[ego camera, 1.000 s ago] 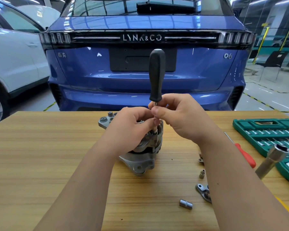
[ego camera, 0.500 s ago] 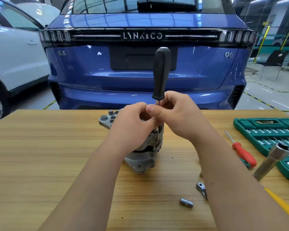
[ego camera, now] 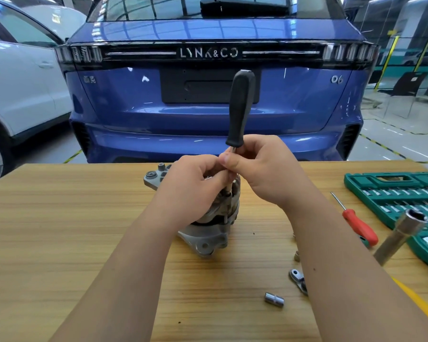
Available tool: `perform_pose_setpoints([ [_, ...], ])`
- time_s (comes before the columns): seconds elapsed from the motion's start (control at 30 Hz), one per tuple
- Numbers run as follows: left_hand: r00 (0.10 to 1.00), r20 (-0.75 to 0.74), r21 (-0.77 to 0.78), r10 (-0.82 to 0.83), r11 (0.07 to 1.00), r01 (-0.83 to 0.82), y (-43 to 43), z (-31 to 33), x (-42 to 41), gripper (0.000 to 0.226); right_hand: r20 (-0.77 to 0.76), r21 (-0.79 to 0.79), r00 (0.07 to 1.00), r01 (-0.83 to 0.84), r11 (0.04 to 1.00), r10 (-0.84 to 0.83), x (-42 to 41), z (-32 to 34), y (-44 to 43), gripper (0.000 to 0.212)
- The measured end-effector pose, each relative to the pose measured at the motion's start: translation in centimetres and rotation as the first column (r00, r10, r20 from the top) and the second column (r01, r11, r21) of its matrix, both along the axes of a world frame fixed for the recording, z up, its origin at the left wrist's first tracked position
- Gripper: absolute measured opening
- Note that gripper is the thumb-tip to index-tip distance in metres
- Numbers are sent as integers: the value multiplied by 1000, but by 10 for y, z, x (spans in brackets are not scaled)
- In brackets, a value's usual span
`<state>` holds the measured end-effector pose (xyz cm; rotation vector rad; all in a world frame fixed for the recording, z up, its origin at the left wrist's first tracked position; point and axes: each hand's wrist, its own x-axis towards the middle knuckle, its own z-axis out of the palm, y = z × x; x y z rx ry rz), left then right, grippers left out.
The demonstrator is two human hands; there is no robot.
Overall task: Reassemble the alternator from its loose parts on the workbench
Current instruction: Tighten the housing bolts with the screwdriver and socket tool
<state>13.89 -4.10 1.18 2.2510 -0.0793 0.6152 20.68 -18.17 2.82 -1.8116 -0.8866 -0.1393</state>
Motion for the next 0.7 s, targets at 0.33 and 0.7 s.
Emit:
perform_pose_setpoints([
  [0.33, 998, 25, 12, 63, 998, -63, -5, 0, -2, 9, 16, -83, 999, -48, 995, 50, -3, 4, -4, 7],
  [0.7, 911, 143, 232, 386, 882, -410, -17, -107, -46, 137, -1, -49, 999, 45, 998, -45, -2, -2, -1, 14],
])
